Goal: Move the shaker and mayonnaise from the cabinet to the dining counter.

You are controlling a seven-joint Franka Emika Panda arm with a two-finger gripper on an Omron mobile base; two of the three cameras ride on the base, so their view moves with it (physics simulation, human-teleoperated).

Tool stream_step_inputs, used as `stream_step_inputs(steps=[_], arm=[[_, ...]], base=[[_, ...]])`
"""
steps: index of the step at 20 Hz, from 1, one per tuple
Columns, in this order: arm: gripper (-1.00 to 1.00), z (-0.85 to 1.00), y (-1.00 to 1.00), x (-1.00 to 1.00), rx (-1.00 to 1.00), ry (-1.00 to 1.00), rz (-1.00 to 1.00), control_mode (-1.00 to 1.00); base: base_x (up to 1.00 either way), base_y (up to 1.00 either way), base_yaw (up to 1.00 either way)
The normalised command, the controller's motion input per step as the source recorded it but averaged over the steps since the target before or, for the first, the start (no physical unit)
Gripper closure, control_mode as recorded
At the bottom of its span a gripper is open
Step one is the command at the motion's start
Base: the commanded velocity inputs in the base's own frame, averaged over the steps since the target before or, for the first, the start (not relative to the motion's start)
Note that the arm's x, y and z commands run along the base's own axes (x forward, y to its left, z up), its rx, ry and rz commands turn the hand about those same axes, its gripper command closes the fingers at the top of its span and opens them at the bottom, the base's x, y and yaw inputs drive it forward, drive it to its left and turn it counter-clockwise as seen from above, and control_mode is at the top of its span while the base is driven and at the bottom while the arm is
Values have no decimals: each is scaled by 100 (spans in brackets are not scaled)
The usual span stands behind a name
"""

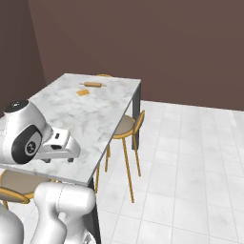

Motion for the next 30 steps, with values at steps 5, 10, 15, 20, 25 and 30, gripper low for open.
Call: stream_step_inputs(steps=[5,10,15,20,25,30], arm=[[-100,0,0,0,0,0,0,100],[-100,0,0,0,0,0,0,100],[-100,0,0,0,0,0,0,100],[-100,0,0,0,0,0,0,100],[-100,0,0,0,0,0,0,100],[-100,0,0,0,0,0,0,100]], base=[[-51,7,0],[-66,9,-1],[-71,9,-8],[-24,12,-74],[-5,14,-87],[-5,14,-87]])
